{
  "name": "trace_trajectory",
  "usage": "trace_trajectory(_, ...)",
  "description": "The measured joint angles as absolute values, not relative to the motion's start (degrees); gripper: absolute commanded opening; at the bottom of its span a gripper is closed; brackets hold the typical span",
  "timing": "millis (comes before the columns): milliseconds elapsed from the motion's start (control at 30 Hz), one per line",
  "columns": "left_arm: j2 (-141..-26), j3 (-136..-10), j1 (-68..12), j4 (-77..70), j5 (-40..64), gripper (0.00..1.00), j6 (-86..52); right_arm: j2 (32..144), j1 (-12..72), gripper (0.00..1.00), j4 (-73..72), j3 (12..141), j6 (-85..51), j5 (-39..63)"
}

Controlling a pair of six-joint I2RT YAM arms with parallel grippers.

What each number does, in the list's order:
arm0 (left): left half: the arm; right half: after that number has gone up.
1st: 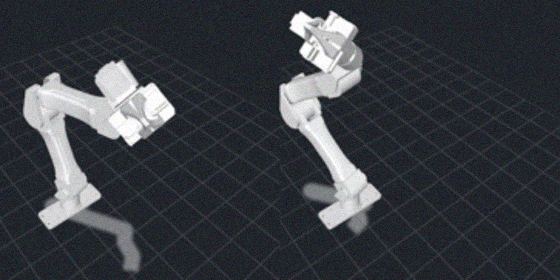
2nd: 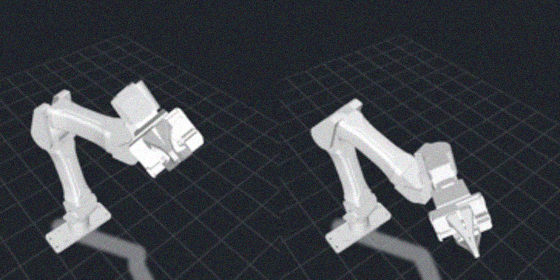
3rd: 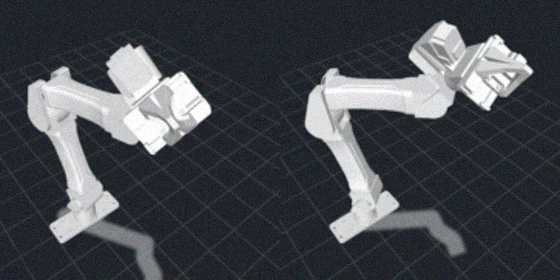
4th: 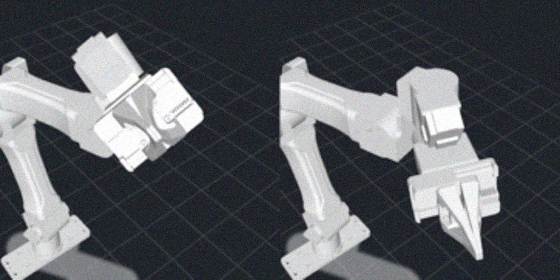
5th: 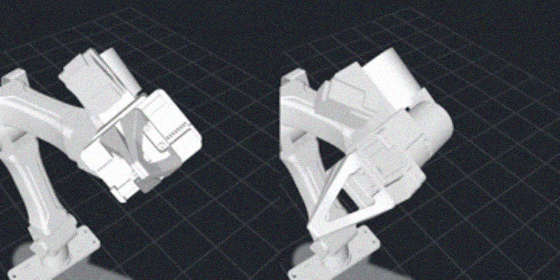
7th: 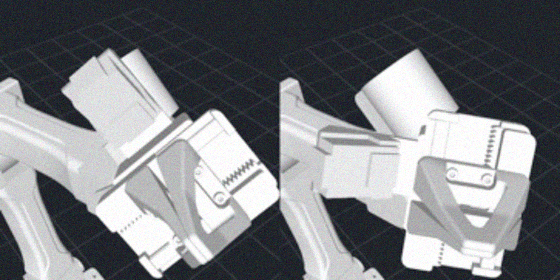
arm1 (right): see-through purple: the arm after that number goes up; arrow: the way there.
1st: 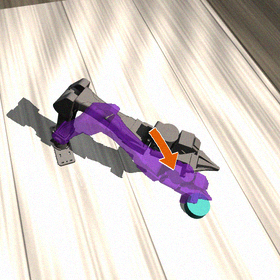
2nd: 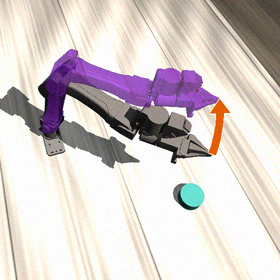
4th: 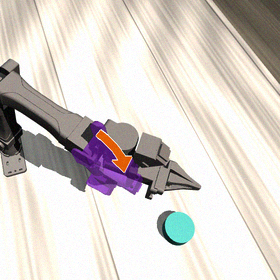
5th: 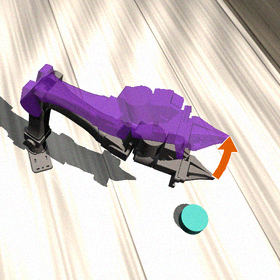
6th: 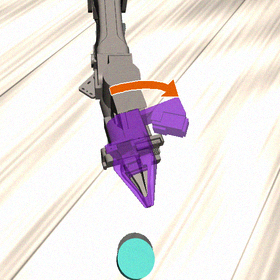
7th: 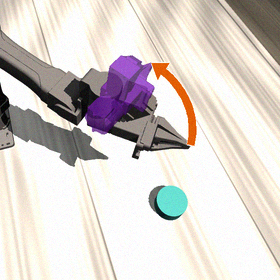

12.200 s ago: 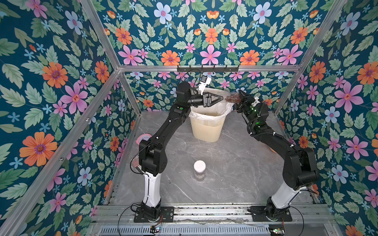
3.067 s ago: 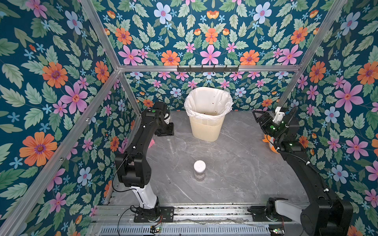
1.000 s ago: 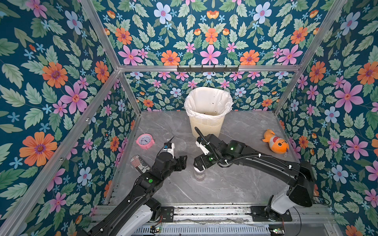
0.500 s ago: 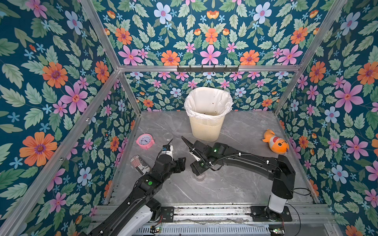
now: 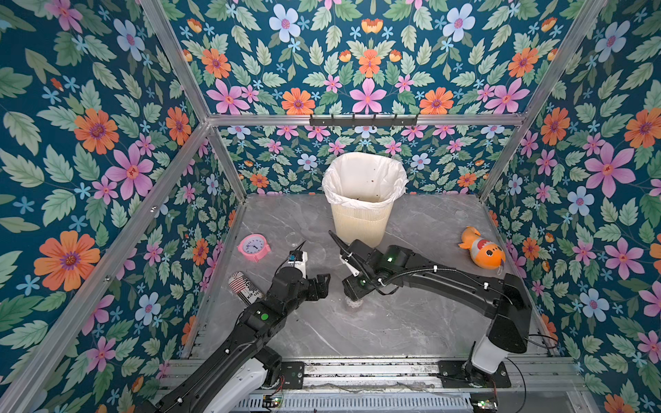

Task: Empty the moldy dried flower tea in the jars
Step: Pick up the jar from the center of the board.

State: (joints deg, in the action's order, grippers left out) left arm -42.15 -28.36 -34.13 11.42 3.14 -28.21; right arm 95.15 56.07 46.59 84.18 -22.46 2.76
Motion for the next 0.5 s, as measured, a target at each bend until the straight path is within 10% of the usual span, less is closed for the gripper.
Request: trace_trajectory(500, -53.93, -34.83, -35.94, -6.04, 26.89, 0.97, -10.37, 75.96, 38.63, 0.6, 40.34, 73.47, -24.29, 19.99)
